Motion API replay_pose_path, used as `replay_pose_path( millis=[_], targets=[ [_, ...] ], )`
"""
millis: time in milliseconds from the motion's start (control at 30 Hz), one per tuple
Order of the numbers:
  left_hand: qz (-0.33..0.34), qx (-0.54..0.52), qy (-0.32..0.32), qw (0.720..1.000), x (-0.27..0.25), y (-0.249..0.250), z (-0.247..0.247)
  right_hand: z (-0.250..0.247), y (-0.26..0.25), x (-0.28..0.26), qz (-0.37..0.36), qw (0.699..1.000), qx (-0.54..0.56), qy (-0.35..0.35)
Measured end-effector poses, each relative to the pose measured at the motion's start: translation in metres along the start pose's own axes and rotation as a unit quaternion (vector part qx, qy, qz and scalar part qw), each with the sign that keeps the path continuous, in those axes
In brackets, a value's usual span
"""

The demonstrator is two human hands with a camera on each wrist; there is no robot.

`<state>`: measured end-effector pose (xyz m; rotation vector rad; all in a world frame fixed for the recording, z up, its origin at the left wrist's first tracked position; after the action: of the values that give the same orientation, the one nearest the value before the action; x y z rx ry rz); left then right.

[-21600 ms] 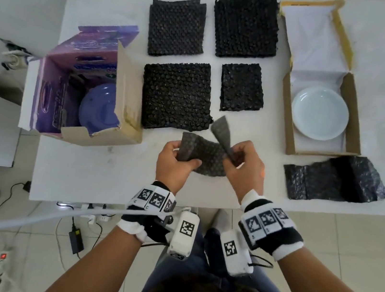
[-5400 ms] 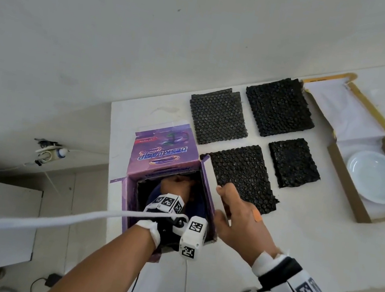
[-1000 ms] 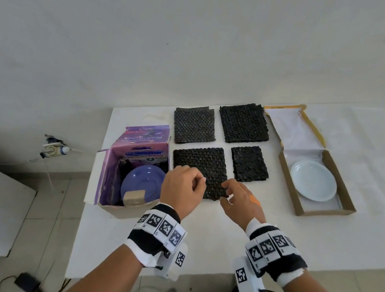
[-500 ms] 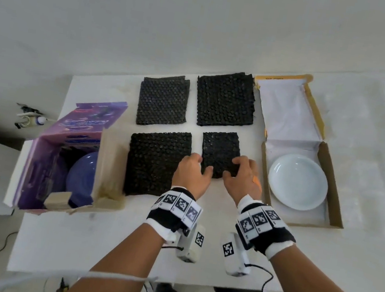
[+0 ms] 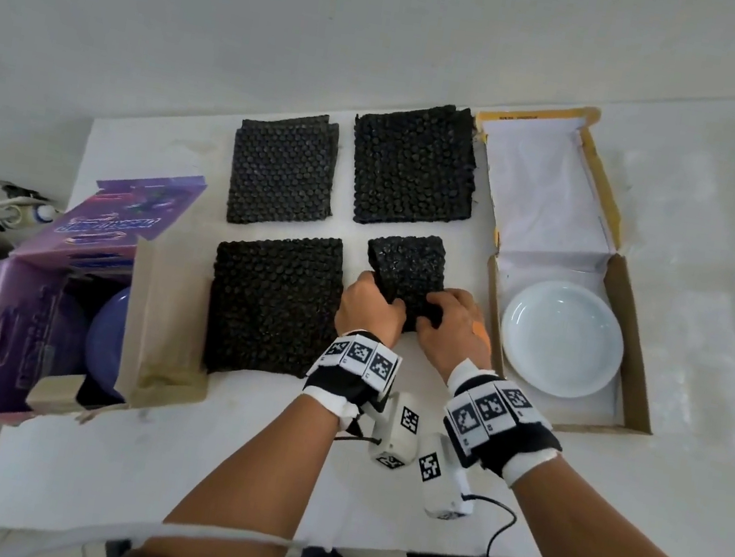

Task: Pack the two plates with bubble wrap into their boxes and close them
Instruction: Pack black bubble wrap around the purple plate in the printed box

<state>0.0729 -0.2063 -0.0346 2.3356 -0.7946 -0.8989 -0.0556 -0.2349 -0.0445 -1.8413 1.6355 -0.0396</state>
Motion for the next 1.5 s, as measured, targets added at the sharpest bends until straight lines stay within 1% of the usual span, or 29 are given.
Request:
replay_pose_path(
  millis=[67,133,200,267,300,367,400,433,500,533,633,733,800,900,1000,1100,1167,1233,1267,1300,1367,1433,1500],
  targets=[
    [0.016,-0.025,-0.015,0.999,-0.007,0.004,-0.005,-0.005,0.001,-0.006,0.008,0.999,0.04,0.004],
    [0.032,-0.065,-0.034,0.997,-0.017,0.008,-0.014,-0.015,0.001,-0.016,0.02,0.996,0.085,0.027],
    [0.05,-0.115,-0.048,0.991,-0.03,0.012,-0.028,-0.028,0.001,-0.03,0.027,0.987,0.144,0.063],
    [0.077,-0.164,-0.062,0.981,-0.045,0.016,-0.047,-0.038,-0.005,-0.045,0.032,0.973,0.218,0.074],
    [0.091,-0.185,-0.074,0.976,-0.053,0.017,-0.058,-0.042,-0.012,-0.054,0.027,0.959,0.274,0.064],
    [0.115,-0.22,-0.111,0.962,-0.073,0.019,-0.08,-0.047,-0.031,-0.076,0.005,0.915,0.402,0.027],
    [0.127,-0.237,-0.133,0.954,-0.084,0.019,-0.091,-0.049,-0.042,-0.088,-0.007,0.897,0.441,0.006],
    [0.141,-0.251,-0.149,0.946,-0.094,0.018,-0.104,-0.049,-0.054,-0.101,-0.022,0.888,0.46,-0.019],
    [0.17,-0.263,-0.158,0.936,-0.111,0.012,-0.134,-0.048,-0.078,-0.13,-0.05,0.881,0.466,-0.062],
    [0.182,-0.261,-0.157,0.935,-0.117,0.008,-0.148,-0.046,-0.089,-0.143,-0.061,0.879,0.468,-0.069],
    [0.218,-0.237,-0.155,0.934,-0.129,-0.006,-0.189,-0.042,-0.118,-0.175,-0.099,0.869,0.481,-0.068],
    [0.247,-0.204,-0.166,0.933,-0.138,-0.019,-0.219,-0.037,-0.144,-0.203,-0.137,0.868,0.472,-0.071],
    [0.252,-0.194,-0.173,0.932,-0.144,-0.027,-0.236,-0.036,-0.158,-0.216,-0.157,0.864,0.473,-0.073],
    [0.251,-0.216,-0.178,0.927,-0.152,-0.036,-0.255,-0.034,-0.173,-0.23,-0.17,0.846,0.5,-0.071],
    [0.233,-0.244,-0.168,0.926,-0.161,-0.044,-0.266,-0.031,-0.182,-0.235,-0.165,0.839,0.515,-0.064],
    [0.198,-0.287,-0.155,0.924,-0.163,-0.053,-0.271,-0.032,-0.188,-0.236,-0.186,0.85,0.488,-0.065],
    [0.167,-0.342,-0.167,0.909,-0.166,-0.056,-0.274,-0.035,-0.192,-0.237,-0.211,0.856,0.467,-0.069],
    [0.13,-0.407,-0.201,0.882,-0.173,-0.056,-0.274,-0.038,-0.194,-0.239,-0.23,0.855,0.459,-0.076],
    [0.112,-0.423,-0.217,0.873,-0.177,-0.055,-0.273,-0.039,-0.194,-0.239,-0.236,0.854,0.456,-0.081],
    [0.1,-0.421,-0.227,0.872,-0.18,-0.056,-0.273,-0.04,-0.194,-0.24,-0.242,0.855,0.451,-0.087],
    [0.108,-0.384,-0.221,0.89,-0.181,-0.057,-0.273,-0.04,-0.193,-0.24,-0.256,0.857,0.436,-0.101],
    [0.142,-0.358,-0.183,0.905,-0.182,-0.059,-0.276,-0.037,-0.193,-0.24,-0.266,0.858,0.421,-0.123],
    [0.181,-0.361,-0.154,0.902,-0.186,-0.061,-0.28,-0.029,-0.191,-0.237,-0.249,0.864,0.411,-0.149]
  ],
)
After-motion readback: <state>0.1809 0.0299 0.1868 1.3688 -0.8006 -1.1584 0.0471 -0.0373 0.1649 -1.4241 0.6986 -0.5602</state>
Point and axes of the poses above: each hand's wrist, its own x-axis towards the middle knuckle, its own z-axis out of the palm, y = z × x, the point moved 6 cm from there along x, towards the middle knuckle, and after that the axes turned 9 degrees about -x, right-handed, at the moved point
